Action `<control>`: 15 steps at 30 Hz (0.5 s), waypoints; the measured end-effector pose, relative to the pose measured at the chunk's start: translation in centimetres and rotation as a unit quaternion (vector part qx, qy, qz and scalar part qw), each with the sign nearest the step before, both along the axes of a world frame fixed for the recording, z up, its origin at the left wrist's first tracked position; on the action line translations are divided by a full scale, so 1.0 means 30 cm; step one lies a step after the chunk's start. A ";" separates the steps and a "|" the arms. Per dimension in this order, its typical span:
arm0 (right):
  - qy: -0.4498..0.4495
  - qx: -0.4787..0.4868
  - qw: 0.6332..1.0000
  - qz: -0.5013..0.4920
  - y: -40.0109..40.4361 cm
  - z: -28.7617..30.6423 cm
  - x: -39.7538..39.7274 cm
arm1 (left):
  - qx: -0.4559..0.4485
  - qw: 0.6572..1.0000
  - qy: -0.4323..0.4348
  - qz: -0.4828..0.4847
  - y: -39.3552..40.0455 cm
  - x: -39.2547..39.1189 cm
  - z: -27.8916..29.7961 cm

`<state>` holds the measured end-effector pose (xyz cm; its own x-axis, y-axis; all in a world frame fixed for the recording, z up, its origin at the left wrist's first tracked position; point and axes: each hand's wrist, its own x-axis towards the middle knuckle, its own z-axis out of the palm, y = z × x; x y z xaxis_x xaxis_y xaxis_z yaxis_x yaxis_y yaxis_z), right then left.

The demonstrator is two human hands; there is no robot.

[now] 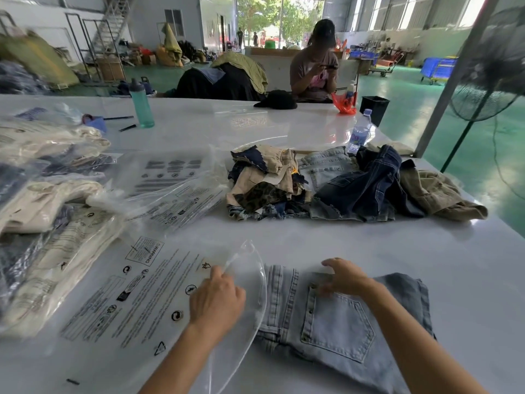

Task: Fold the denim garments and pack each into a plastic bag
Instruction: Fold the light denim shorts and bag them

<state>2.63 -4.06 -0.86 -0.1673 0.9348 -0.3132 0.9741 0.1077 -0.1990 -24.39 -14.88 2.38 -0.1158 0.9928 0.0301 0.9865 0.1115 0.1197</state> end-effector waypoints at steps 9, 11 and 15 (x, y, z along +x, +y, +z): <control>0.005 0.046 0.992 0.121 -0.038 0.026 0.006 | -0.184 0.982 -0.020 0.029 0.099 0.111 -0.149; 0.007 0.229 0.955 0.187 -0.120 0.021 0.011 | -0.192 0.979 -0.050 0.043 0.097 0.098 -0.158; 0.040 0.368 0.895 0.249 -0.341 -0.049 0.023 | -0.167 0.977 -0.110 0.070 0.079 0.109 -0.158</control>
<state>3.32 -14.28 -2.34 -0.6152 0.6862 0.3882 0.7547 0.6549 0.0383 -21.13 -12.52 -2.35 -0.2181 0.9171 -0.3336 0.9133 0.3123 0.2616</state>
